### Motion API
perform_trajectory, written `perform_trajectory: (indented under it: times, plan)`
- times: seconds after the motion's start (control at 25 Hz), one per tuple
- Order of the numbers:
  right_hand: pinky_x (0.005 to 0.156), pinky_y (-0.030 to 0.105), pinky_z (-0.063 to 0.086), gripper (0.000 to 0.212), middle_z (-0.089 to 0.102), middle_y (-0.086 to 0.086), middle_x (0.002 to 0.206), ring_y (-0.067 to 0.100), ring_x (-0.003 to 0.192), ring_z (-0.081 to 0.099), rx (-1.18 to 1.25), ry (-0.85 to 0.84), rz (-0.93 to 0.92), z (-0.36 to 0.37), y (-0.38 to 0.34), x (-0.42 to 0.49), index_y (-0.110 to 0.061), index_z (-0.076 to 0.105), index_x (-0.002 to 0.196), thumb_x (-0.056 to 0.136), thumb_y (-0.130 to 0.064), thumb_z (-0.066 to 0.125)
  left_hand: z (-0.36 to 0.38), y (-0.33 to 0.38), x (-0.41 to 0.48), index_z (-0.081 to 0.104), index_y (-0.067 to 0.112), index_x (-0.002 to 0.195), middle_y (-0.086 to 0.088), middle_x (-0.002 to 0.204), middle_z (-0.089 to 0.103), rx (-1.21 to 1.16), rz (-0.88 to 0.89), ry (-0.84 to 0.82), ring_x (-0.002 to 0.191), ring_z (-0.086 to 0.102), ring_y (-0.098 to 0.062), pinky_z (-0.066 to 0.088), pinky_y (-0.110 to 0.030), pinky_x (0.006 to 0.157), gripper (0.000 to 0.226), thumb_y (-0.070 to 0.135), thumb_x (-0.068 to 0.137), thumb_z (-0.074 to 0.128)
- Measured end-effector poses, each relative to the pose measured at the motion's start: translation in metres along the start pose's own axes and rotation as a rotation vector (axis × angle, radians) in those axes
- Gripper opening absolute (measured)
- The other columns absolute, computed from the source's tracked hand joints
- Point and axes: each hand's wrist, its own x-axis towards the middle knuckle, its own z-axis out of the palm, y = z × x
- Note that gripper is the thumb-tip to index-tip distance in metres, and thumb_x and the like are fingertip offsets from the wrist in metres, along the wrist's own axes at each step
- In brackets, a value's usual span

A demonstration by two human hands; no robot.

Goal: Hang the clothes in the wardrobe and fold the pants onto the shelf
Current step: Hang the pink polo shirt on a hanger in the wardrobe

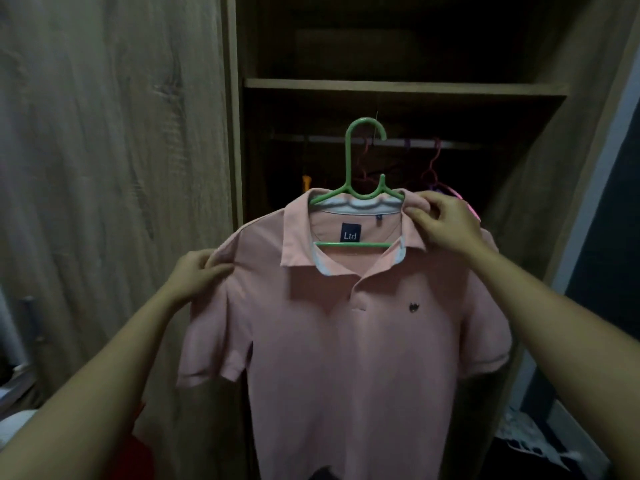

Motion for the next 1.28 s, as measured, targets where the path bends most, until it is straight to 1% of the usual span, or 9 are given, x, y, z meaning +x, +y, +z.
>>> perform_trajectory:
  times: [0.16,0.4,0.52,0.72,0.84,0.92,1.0,1.16,1.28]
  plan:
    - [0.076,0.033,0.044,0.03,0.069,-0.006,0.098,0.02,0.099,0.06,-0.121,0.027,0.025,-0.004,-0.001,0.0,-0.037,0.063,0.108,0.082,-0.052,0.057,0.004,-0.003,0.001,0.064,0.003,0.097,-0.023,0.1,0.067,0.176,-0.012,0.264,0.097,0.061,-0.037,0.037,-0.034,0.075,0.02,0.018,0.095,0.051]
    - [0.075,0.035,0.042,0.031,0.067,-0.006,0.093,0.022,0.096,0.06,-0.106,0.019,0.044,-0.008,-0.002,-0.001,-0.033,0.063,0.104,0.082,-0.054,0.057,0.005,0.005,0.005,0.05,0.01,0.096,-0.031,0.098,0.06,0.552,-0.163,0.318,0.089,0.057,-0.049,0.04,-0.042,0.068,0.03,0.036,0.098,0.036]
    - [0.075,0.034,0.043,0.028,0.065,-0.009,0.087,0.018,0.091,0.059,-0.085,0.02,0.052,-0.001,-0.004,-0.004,-0.034,0.063,0.102,0.082,-0.053,0.058,-0.005,0.044,0.021,0.059,0.002,0.094,-0.026,0.097,0.063,0.296,0.001,0.414,0.093,0.06,-0.041,0.044,-0.042,0.077,0.032,0.028,0.099,0.041]
    - [0.069,0.036,0.048,0.027,0.065,-0.01,0.079,0.012,0.077,0.06,0.064,-0.132,-0.036,0.013,0.0,-0.005,-0.037,0.062,0.089,0.074,-0.058,0.055,-0.017,0.113,-0.004,0.067,0.027,0.096,0.015,0.086,0.069,0.002,0.222,-0.397,0.08,0.061,0.002,0.048,-0.018,0.073,0.037,0.055,0.072,0.066]
    - [0.071,0.031,0.044,0.011,0.065,-0.011,0.082,0.011,0.078,0.059,0.09,-0.155,-0.039,0.021,-0.005,-0.008,-0.04,0.061,0.088,0.079,-0.046,0.059,-0.013,0.118,-0.022,0.06,0.024,0.069,0.015,0.06,0.059,0.136,0.287,-0.391,0.056,0.051,0.001,0.038,-0.016,0.052,0.029,0.052,0.073,0.066]
    - [0.087,0.035,0.041,0.035,0.063,0.001,0.111,0.021,0.103,0.056,-0.027,-0.101,-0.006,0.033,-0.019,-0.008,-0.027,0.058,0.115,0.082,-0.039,0.059,-0.008,0.123,-0.028,0.05,0.024,0.061,0.007,0.052,0.048,0.254,0.32,-0.258,0.051,0.044,-0.006,0.031,-0.02,0.05,0.033,0.042,0.081,0.068]
    - [0.091,0.036,0.04,0.043,0.055,0.01,0.121,0.028,0.111,0.052,-0.032,-0.118,0.119,0.049,-0.043,-0.01,-0.013,0.047,0.125,0.087,-0.031,0.058,0.005,0.13,-0.038,0.042,0.026,0.058,0.007,0.054,0.045,0.313,0.279,-0.167,0.054,0.044,-0.009,0.03,-0.029,0.054,0.037,0.035,0.083,0.068]
    - [0.063,0.035,0.05,0.035,0.062,0.006,0.074,0.017,0.064,0.059,0.555,-0.45,0.563,0.073,-0.082,-0.02,-0.012,0.06,0.094,0.094,-0.043,0.043,0.052,0.147,-0.058,0.049,0.018,0.078,-0.01,0.087,0.062,0.459,0.16,-0.102,0.088,0.06,-0.032,0.042,-0.036,0.068,0.025,0.039,0.088,0.058]
    - [0.07,0.031,0.054,0.046,0.069,0.003,0.072,0.014,0.068,0.065,0.704,-0.327,0.71,0.088,-0.072,-0.009,-0.013,0.069,0.093,0.072,-0.053,0.061,0.077,0.166,-0.068,0.055,0.013,0.104,-0.013,0.107,0.061,0.519,0.14,-0.082,0.1,0.058,-0.035,0.041,-0.036,0.071,0.028,0.038,0.093,0.048]
